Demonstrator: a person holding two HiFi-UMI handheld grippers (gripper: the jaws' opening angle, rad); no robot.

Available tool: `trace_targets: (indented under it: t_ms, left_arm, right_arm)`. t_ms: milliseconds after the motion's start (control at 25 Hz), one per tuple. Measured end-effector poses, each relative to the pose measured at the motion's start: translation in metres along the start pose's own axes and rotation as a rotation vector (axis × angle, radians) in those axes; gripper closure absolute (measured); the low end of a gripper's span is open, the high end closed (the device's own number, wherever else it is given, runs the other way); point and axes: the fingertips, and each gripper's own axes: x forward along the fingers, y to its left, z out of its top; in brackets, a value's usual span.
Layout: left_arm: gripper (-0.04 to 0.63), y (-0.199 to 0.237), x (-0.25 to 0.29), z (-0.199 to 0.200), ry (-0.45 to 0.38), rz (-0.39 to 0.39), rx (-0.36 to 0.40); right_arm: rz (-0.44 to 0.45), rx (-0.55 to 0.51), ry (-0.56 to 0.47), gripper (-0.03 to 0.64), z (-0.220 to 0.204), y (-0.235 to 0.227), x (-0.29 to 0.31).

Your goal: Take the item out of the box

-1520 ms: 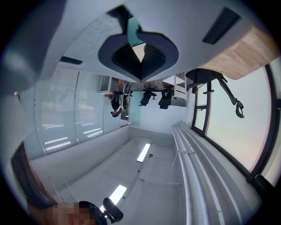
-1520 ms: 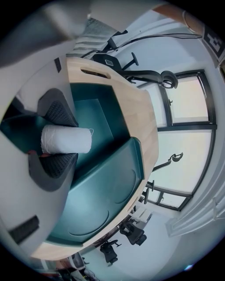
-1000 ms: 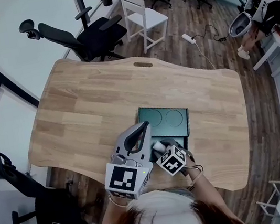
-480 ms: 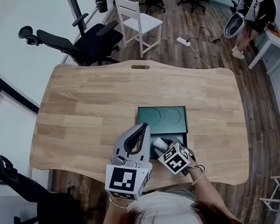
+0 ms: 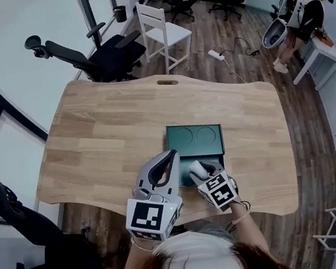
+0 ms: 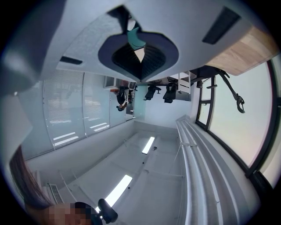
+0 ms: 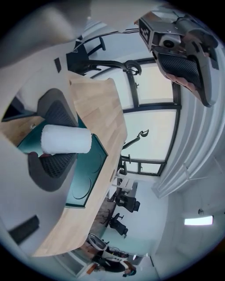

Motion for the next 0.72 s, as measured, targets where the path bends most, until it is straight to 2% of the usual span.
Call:
trace_targets:
  t_ms: [720]
  left_arm:
    - [0.591,-0.023,-0.061,-0.003,-0.023,-0.057,0.009]
  right_arm:
    - [-0.19,0.128,-0.265,0.42,0.034,0.014,-0.083]
